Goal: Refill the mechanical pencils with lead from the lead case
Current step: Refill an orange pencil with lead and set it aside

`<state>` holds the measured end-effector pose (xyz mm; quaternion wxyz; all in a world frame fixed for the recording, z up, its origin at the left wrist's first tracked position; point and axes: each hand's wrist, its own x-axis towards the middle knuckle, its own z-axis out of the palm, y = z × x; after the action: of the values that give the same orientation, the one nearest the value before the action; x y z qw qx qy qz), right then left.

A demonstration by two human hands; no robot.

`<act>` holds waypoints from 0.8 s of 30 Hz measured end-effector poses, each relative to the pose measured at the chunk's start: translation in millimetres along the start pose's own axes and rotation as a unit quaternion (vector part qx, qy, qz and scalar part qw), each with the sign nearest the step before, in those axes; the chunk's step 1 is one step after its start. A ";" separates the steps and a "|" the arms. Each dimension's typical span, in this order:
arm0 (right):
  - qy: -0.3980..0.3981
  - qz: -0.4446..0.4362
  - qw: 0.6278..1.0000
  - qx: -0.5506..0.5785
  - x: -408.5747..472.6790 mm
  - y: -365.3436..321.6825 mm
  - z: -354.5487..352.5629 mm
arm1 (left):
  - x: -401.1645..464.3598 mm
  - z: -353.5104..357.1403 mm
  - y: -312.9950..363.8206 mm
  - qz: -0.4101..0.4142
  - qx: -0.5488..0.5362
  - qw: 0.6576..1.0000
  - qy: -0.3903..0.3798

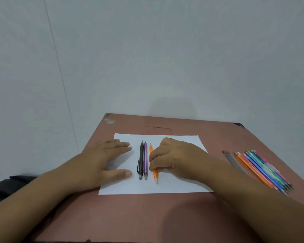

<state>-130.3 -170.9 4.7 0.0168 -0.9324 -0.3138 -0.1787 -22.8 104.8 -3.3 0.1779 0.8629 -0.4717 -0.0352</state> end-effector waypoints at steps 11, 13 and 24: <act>0.307 0.240 0.878 0.279 17.5 -1.9 -22.8 | 60.9 -7.8 37.8 0.057 -0.020 0.985 0.159; 0.330 0.273 0.835 0.346 25.6 -2.2 -31.4 | 75.2 -14.4 50.5 0.038 -0.062 0.974 0.215; 0.412 0.351 0.704 0.460 47.4 15.4 -31.6 | 123.9 6.0 42.7 0.009 -0.086 0.949 0.303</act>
<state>-96.5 -160.3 51.8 0.6330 -0.6847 0.0313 -0.3599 10.1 -20.2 18.9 0.3863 0.8102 -0.3983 0.1892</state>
